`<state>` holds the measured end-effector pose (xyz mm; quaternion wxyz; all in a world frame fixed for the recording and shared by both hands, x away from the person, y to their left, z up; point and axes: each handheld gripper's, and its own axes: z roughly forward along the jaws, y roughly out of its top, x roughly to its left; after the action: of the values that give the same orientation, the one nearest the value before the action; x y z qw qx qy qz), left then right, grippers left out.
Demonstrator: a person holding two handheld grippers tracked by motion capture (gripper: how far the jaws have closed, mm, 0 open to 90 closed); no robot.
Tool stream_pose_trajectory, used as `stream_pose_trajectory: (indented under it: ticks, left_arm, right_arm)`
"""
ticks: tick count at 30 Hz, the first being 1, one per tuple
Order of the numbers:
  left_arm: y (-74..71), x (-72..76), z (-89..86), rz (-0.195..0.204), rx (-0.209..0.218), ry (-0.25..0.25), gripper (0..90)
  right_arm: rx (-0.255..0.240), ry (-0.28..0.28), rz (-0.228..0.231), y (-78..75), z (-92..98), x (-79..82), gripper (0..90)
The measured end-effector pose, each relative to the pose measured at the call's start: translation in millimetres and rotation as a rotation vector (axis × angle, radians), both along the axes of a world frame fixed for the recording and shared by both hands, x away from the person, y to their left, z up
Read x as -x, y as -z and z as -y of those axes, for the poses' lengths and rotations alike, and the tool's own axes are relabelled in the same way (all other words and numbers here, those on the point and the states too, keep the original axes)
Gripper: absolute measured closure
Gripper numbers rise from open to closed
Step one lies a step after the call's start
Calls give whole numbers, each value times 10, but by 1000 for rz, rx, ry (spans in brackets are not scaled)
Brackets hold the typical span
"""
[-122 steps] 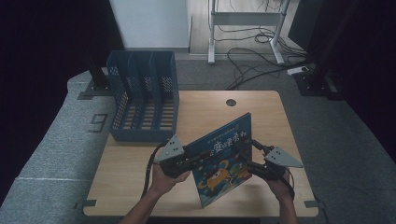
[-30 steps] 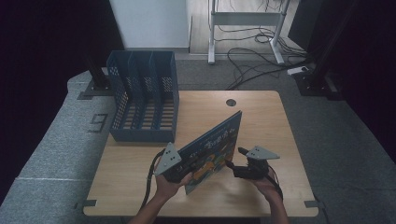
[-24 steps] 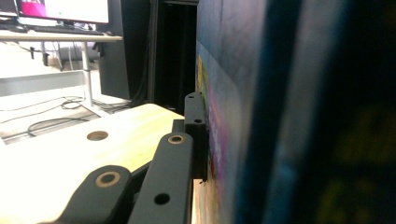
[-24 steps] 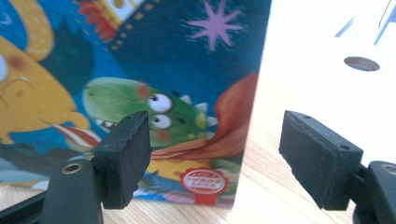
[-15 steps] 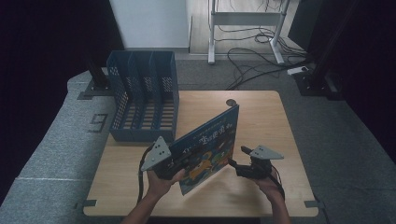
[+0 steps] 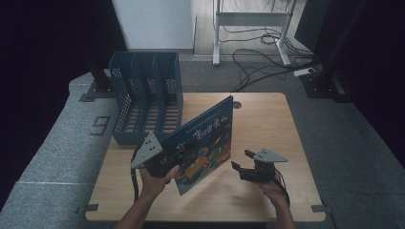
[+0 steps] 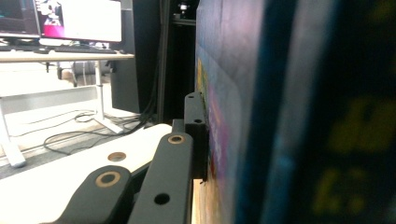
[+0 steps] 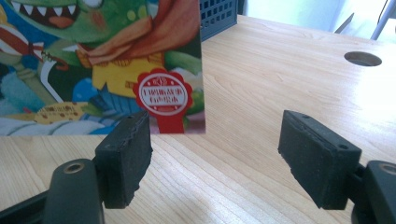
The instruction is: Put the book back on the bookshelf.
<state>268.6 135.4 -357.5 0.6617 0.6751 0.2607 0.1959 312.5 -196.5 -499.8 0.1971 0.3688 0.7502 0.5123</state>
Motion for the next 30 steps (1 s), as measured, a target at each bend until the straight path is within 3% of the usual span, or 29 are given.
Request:
stream_pose_trajectory:
  ticks: [8, 13, 18, 30]
  left_arm:
    - [-93, -48, -3, -9, -15, -21, 823]
    - [-151, -55, 0, -9, -12, -43, 823]
    - [-180, -59, -26, -9, -25, -54, 823]
    - [-276, -68, -154, -8, -14, -88, 823]
  right_arm:
    - [-23, 13, -38, 95, 39, -52, 256]
    - [29, 37, -76, 211, 26, -99, 257]
    - [40, 76, -116, 271, 47, -141, 259]
    - [126, 92, -171, 491, 20, -195, 264]
